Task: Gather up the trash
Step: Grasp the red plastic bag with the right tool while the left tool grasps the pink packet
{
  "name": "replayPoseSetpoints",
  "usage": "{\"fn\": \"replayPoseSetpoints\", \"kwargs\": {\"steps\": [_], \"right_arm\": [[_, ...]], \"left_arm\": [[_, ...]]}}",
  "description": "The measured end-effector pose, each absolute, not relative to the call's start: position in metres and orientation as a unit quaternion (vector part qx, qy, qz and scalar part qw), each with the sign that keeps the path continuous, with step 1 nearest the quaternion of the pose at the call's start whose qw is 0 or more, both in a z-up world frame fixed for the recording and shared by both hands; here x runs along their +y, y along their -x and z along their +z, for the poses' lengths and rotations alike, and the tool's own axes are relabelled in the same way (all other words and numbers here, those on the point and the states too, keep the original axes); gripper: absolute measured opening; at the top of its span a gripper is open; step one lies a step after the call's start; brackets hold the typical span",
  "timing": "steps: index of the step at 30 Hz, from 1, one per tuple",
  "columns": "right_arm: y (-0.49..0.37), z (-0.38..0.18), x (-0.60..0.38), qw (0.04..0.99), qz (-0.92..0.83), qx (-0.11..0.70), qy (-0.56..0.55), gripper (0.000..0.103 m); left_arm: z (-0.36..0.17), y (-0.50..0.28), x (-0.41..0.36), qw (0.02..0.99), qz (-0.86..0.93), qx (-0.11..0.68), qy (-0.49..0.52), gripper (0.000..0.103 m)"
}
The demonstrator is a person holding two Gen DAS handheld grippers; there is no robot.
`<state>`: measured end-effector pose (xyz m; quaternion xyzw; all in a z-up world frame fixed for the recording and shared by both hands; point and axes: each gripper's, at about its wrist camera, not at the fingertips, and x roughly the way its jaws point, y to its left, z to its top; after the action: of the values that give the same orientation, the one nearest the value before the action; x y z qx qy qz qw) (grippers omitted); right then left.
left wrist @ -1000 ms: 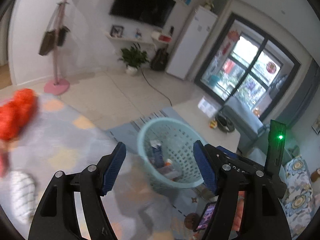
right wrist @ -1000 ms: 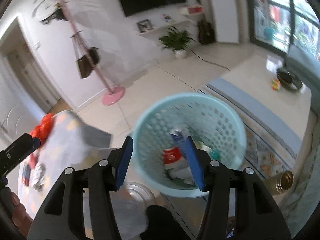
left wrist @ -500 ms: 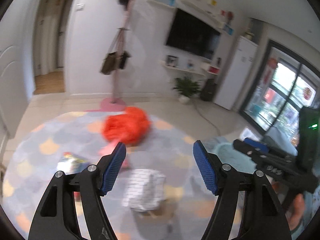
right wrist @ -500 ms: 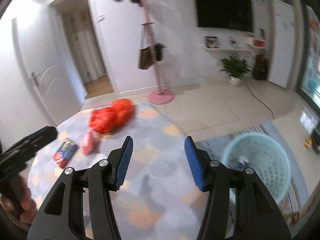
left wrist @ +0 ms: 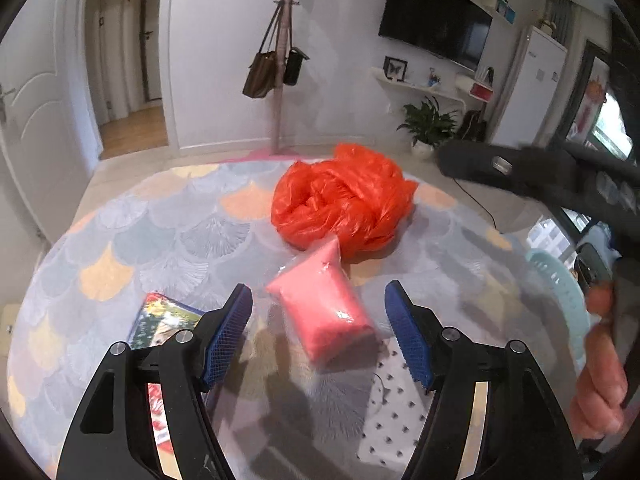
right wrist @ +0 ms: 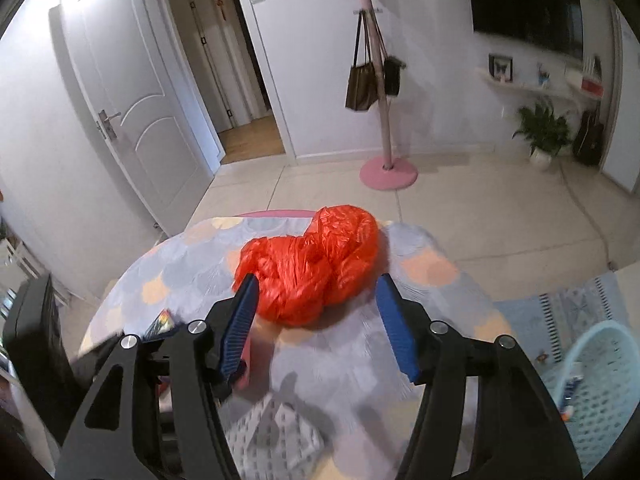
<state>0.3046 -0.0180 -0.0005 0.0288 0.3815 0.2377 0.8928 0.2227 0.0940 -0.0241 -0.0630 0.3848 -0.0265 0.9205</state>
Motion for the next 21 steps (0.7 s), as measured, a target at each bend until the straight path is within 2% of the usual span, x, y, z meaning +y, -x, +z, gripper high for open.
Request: {"fn": "replayPoseSetpoints", "kwargs": {"steps": [3, 5, 8, 11, 12, 16, 19, 21], "right_arm": [[-0.323, -0.013, -0.008, 0.885, 0.241, 0.396, -0.037, 0.058], [-0.326, -0.02, 0.0, 0.888, 0.236, 0.394, -0.019, 0.065], [-0.328, -0.029, 0.013, 0.888, 0.24, 0.393, -0.006, 0.065], [-0.34, -0.043, 0.02, 0.879, 0.238, 0.413, -0.014, 0.064], [-0.342, -0.047, 0.022, 0.878, 0.236, 0.416, -0.012, 0.063], [-0.342, -0.053, 0.022, 0.877, 0.239, 0.417, -0.002, 0.037], [-0.341, -0.05, 0.021, 0.876, 0.245, 0.415, -0.003, 0.028], [-0.338, -0.048, 0.021, 0.877, 0.247, 0.412, -0.001, 0.026]], "left_arm": [[-0.032, -0.226, 0.091, 0.921, -0.024, 0.385, 0.057, 0.066], [-0.036, -0.227, 0.091, 0.918, -0.019, 0.392, 0.059, 0.066], [-0.036, -0.228, 0.095, 0.917, -0.017, 0.393, 0.068, 0.065], [-0.037, -0.226, 0.097, 0.916, -0.007, 0.395, 0.073, 0.052], [-0.037, -0.226, 0.098, 0.915, -0.011, 0.395, 0.077, 0.043], [-0.037, -0.224, 0.102, 0.913, -0.016, 0.397, 0.091, 0.04], [-0.035, -0.22, 0.103, 0.917, -0.018, 0.388, 0.095, 0.038], [-0.034, -0.219, 0.103, 0.919, -0.021, 0.383, 0.094, 0.038]]}}
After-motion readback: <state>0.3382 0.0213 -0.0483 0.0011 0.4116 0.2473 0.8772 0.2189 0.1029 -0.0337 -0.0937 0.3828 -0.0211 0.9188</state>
